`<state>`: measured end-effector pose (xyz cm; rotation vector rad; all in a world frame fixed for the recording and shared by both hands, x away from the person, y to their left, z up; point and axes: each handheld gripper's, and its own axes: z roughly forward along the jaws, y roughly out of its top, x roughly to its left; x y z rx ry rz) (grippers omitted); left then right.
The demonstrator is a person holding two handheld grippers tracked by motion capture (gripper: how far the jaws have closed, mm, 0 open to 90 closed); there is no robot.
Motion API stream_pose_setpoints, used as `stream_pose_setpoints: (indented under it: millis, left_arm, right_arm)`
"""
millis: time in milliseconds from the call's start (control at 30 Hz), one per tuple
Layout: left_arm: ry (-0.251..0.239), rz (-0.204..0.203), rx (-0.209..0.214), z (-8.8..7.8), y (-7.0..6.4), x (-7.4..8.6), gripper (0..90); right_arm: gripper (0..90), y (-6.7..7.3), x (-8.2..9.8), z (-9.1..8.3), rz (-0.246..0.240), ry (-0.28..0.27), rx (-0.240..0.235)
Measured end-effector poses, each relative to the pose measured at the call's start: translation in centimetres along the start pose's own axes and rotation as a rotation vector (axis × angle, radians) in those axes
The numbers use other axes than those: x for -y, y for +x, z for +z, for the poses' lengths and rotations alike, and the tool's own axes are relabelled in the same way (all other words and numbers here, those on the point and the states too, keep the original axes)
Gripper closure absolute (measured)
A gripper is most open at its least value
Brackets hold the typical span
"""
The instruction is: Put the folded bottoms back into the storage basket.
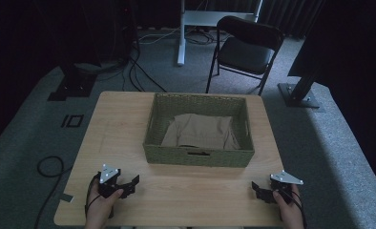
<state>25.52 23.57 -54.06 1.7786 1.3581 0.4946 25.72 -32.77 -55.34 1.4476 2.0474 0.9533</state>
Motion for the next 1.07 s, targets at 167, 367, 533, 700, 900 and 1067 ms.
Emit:
stream_pose_setpoints:
  millis: [167, 367, 533, 700, 900, 1067]
  left_arm:
    - [0.008, -0.021, -0.043, -0.5, 0.7, 0.6, 16.4]
    - [0.04, -0.022, -0.102, -0.4, 1.3, 1.0, 16.4]
    - [0.091, -0.033, -0.145, -0.3, 1.3, 1.1, 16.2]
    - [0.113, 0.001, -0.206, 0.0, 0.9, 1.0, 16.2]
    - [0.129, 0.017, -0.254, 0.3, 0.5, 0.9, 15.4]
    - [0.129, 0.01, -0.263, 0.3, 0.6, 0.9, 14.8]
  right_arm:
    - [13.7, 0.0, 0.1, 0.1, 0.018, 0.038, 0.04]
    - [12.5, 0.2, 0.0, 0.2, 0.028, 0.042, 0.055]
    - [12.4, 0.2, 0.0, 0.3, 0.028, 0.042, 0.055]
    - [12.3, 0.3, -0.1, 0.3, 0.024, 0.041, 0.052]
    - [12.3, 0.3, -0.1, 0.3, 0.024, 0.041, 0.051]
    - [12.2, 0.3, -0.1, 0.3, 0.024, 0.041, 0.051]
